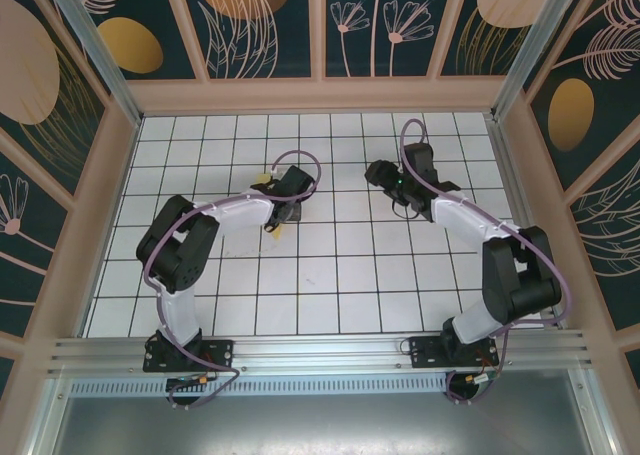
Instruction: Fold a paper plane with a square sheet of paper (pick it up from the middle)
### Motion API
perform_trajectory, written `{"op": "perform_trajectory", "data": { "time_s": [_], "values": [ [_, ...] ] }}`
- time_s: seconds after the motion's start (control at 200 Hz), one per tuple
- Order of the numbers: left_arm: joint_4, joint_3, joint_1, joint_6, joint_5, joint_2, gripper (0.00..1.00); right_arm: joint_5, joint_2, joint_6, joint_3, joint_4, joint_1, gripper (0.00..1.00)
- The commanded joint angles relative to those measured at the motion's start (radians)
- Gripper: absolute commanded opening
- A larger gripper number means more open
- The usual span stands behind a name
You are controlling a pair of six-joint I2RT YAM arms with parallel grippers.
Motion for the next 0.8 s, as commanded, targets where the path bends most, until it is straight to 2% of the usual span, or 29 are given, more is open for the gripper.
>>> {"op": "perform_trajectory", "data": {
  "time_s": [0.0, 0.135, 0.38, 0.535, 0.655, 0.791],
  "values": [
    [0.055, -0.014, 0.001, -0.006, 0.077, -0.105, 0.68, 0.050, 0.036, -0.061, 0.057, -0.046, 0.069, 0.71],
    [0.103, -0.074, 0.033, -0.007, 0.110, -0.236, 0.84, 0.077, 0.099, -0.069, 0.126, -0.073, 0.145, 0.72],
    [0.169, -0.250, 0.198, -0.029, 0.173, -0.397, 0.98, 0.053, 0.284, -0.045, 0.306, -0.092, 0.316, 0.72],
    [0.185, -0.337, 0.294, -0.032, 0.170, -0.456, 0.98, -0.005, 0.411, -0.039, 0.453, -0.104, 0.414, 0.72],
    [0.195, -0.384, 0.360, -0.047, 0.179, -0.498, 0.99, -0.060, 0.513, -0.029, 0.561, -0.117, 0.469, 0.66],
    [0.214, -0.425, 0.423, -0.066, 0.208, -0.528, 0.98, -0.112, 0.605, -0.011, 0.640, -0.129, 0.487, 0.57]
  ]
}}
